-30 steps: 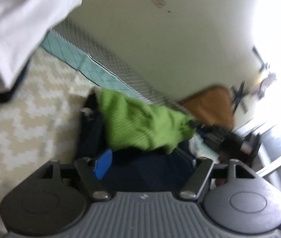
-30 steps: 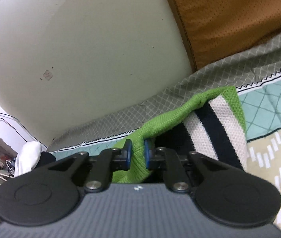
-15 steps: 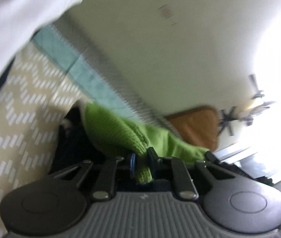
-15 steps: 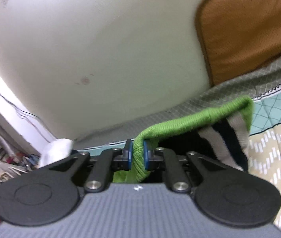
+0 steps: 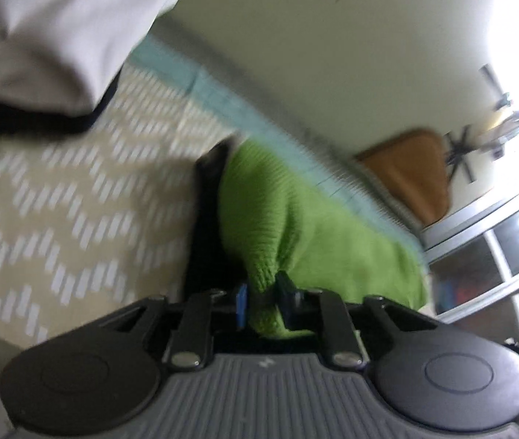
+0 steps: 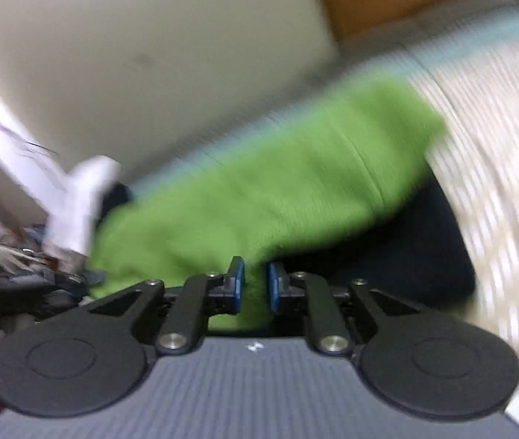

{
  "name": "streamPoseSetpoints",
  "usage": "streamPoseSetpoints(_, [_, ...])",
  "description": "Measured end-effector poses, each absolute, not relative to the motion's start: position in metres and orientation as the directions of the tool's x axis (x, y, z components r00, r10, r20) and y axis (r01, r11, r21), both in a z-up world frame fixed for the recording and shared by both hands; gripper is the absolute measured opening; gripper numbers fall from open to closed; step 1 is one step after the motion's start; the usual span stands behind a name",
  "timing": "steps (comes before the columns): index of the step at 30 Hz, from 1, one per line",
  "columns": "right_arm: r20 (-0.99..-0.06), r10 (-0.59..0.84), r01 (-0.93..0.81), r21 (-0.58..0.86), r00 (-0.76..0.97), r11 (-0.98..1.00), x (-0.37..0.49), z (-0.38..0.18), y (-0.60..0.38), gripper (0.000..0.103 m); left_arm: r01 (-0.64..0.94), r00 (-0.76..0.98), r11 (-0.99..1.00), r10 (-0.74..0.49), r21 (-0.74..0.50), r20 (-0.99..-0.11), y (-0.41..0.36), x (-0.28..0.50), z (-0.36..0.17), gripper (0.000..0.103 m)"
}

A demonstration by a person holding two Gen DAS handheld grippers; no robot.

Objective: Fold small clothes
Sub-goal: 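Lay the folded hem onto the sweater and open both grippers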

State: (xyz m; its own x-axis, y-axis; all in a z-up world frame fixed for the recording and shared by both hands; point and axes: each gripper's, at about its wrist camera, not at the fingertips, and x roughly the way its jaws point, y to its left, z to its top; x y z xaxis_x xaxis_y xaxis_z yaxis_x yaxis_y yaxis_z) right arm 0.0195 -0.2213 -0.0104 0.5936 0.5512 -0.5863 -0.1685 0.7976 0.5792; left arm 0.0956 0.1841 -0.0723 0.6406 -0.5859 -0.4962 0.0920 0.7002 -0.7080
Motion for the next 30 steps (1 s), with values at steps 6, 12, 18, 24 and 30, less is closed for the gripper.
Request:
streamPoseSetpoints(6, [-0.397, 0.582, -0.159, 0.715, 0.71, 0.681, -0.003, 0.01, -0.297, 0.024, 0.131, 0.699, 0.668, -0.587, -0.733, -0.409, 0.212, 0.074, -0.057, 0.026])
streamPoseSetpoints(12, [-0.403, 0.393, -0.032, 0.663, 0.826, 0.748, 0.038, 0.015, -0.342, 0.05, 0.128, 0.724, 0.69, -0.556, -0.713, -0.408, 0.204, 0.089, -0.043, 0.055])
streamPoseSetpoints(18, [-0.488, 0.451, -0.102, 0.587, 0.748, 0.803, 0.074, 0.013, -0.311, 0.01, 0.135, 0.654, 0.734, -0.571, -0.665, -0.497, 0.176, 0.126, -0.05, 0.013])
streamPoseSetpoints(24, [-0.378, 0.56, -0.177, 0.692, 0.737, 0.7, 0.02, 0.033, -0.322, 0.01, 0.092, 0.671, 0.736, -0.544, -0.671, -0.504, 0.198, 0.142, -0.044, 0.013])
streamPoseSetpoints(30, [-0.488, 0.459, 0.019, 0.701, 0.742, 0.713, 0.034, -0.019, -0.346, 0.012, 0.118, 0.647, 0.776, -0.534, -0.62, -0.545, 0.177, 0.126, -0.042, 0.014])
